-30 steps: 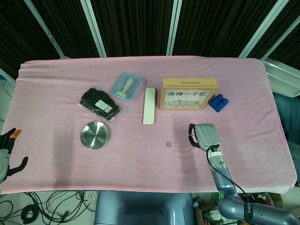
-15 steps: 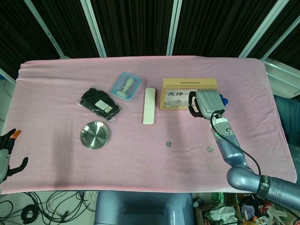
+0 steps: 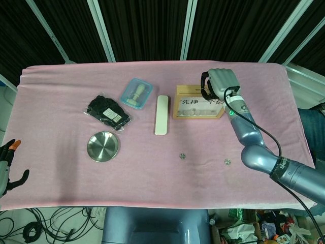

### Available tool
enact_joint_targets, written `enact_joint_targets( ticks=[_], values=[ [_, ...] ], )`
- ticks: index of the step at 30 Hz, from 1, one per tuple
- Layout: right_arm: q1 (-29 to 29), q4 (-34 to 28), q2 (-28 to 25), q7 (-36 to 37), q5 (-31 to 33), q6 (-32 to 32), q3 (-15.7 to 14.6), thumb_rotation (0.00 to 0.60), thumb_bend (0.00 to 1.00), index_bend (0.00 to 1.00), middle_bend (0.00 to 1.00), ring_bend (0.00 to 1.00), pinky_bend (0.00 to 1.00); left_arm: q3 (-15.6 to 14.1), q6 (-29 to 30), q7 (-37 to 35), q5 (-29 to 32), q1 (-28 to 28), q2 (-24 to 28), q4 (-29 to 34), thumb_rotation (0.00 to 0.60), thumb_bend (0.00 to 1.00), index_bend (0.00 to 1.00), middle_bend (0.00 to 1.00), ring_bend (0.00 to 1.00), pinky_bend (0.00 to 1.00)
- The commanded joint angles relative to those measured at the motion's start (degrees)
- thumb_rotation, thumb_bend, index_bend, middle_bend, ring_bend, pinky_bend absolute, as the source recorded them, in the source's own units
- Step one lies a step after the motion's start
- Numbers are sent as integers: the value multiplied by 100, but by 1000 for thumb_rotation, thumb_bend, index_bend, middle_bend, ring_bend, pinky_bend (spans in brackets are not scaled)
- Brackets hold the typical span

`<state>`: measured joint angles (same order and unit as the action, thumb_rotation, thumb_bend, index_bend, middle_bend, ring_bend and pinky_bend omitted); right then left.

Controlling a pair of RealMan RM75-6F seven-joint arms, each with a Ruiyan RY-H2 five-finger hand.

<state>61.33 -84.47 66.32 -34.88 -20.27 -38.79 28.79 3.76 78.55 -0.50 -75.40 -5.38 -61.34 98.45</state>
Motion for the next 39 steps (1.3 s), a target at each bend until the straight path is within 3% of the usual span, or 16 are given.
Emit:
enact_joint_targets(
  ticks=[1, 8, 20, 39],
  values=[
    [433, 665, 185, 54, 314, 362, -320, 600, 392, 631, 823, 887, 917, 2, 0, 6, 3, -1, 0, 2, 600, 371, 53, 2, 0, 1],
    [753, 1193, 388, 228, 460, 616, -717, 600, 392, 631, 823, 887, 917, 16, -13, 12, 39, -6, 3, 19, 600, 371, 53, 2, 0, 2],
    [891, 1262, 336, 487, 443, 559, -1138, 600, 392, 633, 823, 887, 917, 7, -23, 17, 26, -10, 14, 43, 600, 371, 53, 2, 0, 5],
    [997, 1432, 386, 902, 334, 525, -1528, 600, 391, 635, 823, 887, 917, 24, -25, 67, 86, -10, 7, 60, 600, 372, 53, 2, 0, 8]
  ],
)
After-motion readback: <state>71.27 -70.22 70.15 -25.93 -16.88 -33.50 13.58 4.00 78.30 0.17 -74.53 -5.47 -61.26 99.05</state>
